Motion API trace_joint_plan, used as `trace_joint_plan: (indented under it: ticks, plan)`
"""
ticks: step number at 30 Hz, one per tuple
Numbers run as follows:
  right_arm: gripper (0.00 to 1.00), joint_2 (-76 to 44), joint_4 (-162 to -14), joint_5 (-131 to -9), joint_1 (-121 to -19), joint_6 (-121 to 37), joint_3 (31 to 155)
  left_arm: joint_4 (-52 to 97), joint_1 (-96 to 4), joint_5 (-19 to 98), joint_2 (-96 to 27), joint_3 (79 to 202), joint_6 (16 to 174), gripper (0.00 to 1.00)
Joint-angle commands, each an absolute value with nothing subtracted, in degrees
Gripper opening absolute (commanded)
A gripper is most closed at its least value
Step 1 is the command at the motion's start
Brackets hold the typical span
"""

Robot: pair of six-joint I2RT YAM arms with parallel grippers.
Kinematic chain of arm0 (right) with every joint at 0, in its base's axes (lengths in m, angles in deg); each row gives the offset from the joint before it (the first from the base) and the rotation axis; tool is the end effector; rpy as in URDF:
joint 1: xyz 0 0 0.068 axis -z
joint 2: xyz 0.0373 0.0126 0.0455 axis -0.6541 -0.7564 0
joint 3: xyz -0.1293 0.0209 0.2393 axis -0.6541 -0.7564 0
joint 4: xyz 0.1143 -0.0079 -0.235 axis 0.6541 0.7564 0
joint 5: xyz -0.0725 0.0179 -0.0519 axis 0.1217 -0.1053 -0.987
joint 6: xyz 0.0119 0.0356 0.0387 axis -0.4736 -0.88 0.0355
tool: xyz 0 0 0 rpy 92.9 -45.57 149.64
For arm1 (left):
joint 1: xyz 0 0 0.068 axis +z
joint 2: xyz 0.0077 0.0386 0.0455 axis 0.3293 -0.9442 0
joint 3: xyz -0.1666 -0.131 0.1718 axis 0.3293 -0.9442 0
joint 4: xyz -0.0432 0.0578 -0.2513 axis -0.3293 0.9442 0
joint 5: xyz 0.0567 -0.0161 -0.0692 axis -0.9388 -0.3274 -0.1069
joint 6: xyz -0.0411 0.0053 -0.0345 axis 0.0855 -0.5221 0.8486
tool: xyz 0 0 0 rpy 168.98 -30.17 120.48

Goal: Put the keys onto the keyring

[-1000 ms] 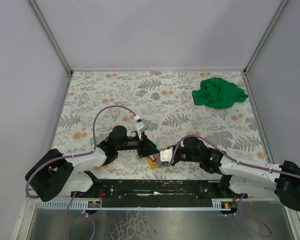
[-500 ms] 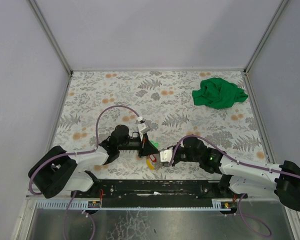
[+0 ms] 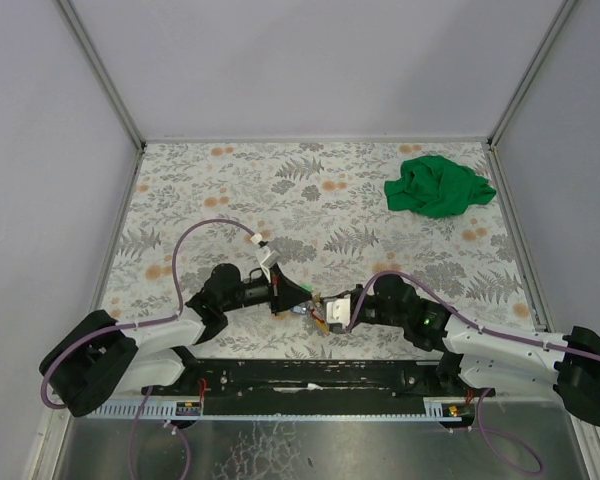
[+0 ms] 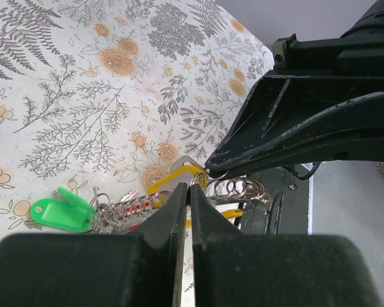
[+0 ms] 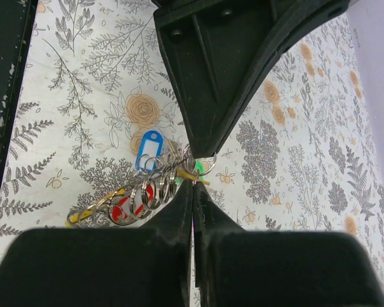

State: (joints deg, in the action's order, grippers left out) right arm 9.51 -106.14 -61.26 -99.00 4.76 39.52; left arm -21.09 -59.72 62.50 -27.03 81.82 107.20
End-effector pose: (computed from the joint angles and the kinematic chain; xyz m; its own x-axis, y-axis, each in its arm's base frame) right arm 0.1037 0.1855 0.2172 0.5081 -0.3558 -0.7844 -0.8229 0.0683 -0.5640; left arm 0.1521 -0.1540 0.1805 -0.4772 -0.0459 -0.8776 0.8224 0.3285 -0.4644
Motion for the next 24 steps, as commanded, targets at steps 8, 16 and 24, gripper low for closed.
trace_joint_plan:
  ticks: [8, 16, 24]
  plan:
    - [0.0, 6.14, -119.9, -54.95, -99.87, -4.77, 34.12, -42.7, -60.48, 48.19, -28.1, 76.69, 113.14, 0.0]
    - [0.0, 4.61, -125.68, -60.88, -99.89, -2.82, 34.74, -50.18, -63.9, 42.83, -31.66, 74.11, 113.99, 0.0]
    - [0.0, 7.84, -112.36, -66.28, -99.75, 7.51, 40.53, -34.88, -63.47, 49.63, -28.7, 77.11, 108.43, 0.32]
